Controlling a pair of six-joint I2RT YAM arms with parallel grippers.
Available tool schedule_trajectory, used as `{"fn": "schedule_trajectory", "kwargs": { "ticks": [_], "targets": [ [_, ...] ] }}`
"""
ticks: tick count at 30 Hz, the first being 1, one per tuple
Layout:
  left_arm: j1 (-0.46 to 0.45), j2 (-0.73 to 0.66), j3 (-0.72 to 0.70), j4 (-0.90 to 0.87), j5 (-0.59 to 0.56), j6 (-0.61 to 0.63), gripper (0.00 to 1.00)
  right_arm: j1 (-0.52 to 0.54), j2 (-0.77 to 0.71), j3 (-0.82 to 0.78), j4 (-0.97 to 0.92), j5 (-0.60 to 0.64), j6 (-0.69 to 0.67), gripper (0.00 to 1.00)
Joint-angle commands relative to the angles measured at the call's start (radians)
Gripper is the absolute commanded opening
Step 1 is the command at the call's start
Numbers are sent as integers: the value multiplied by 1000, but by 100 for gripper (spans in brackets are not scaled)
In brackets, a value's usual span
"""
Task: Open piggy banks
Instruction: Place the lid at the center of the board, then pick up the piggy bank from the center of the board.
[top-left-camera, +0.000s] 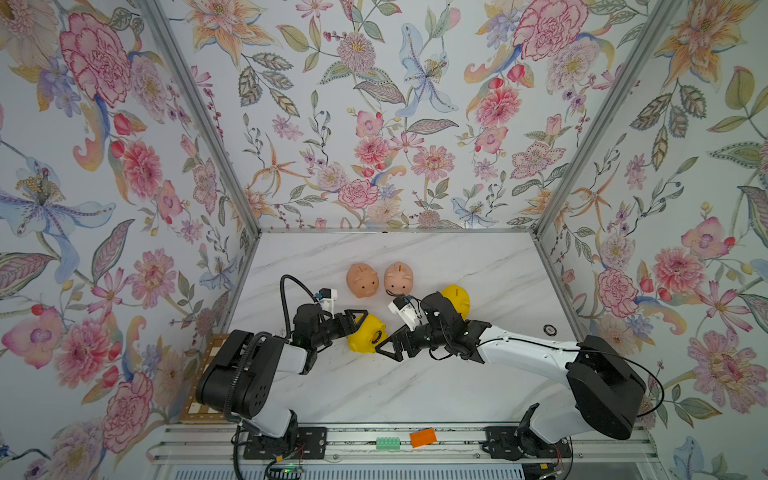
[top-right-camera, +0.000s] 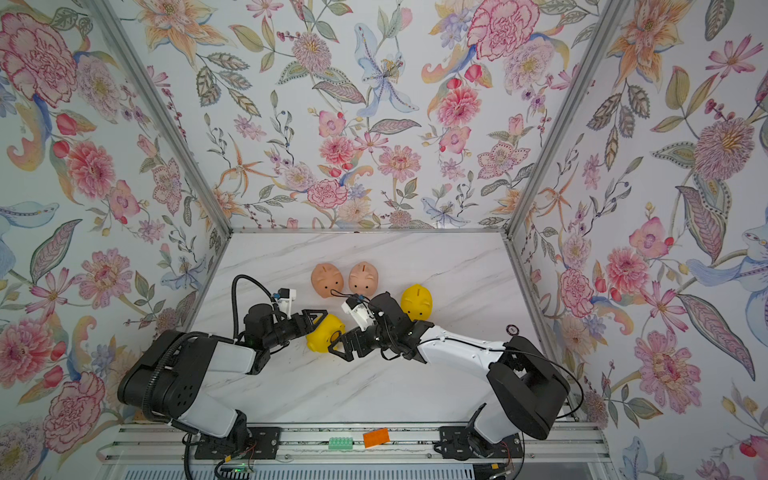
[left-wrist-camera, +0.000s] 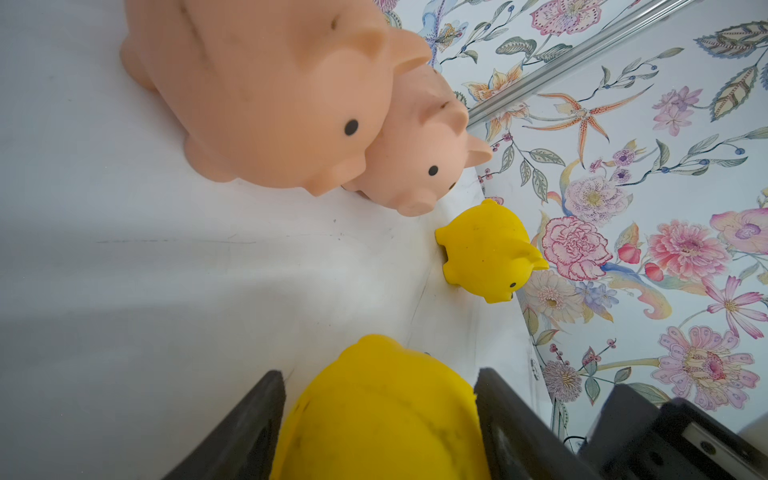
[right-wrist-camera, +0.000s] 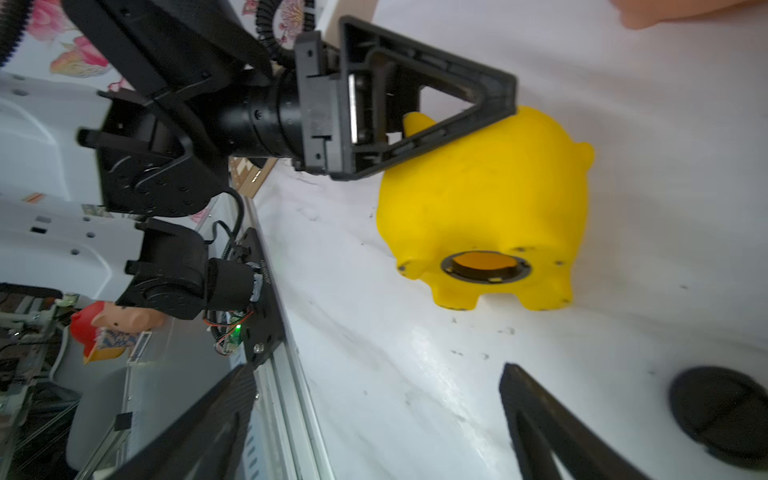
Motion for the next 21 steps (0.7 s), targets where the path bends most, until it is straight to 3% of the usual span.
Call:
{"fn": "schedule_trajectory", "kwargs": {
  "ticks": [1, 21],
  "targets": [
    [-17, 47, -68, -264, -47, 56, 75, 11, 30, -50, 265, -40, 151, 94],
    [-17, 12, -68, -311, -55, 74, 76, 10, 233, -89, 557, 74, 348, 95]
  ]
}}
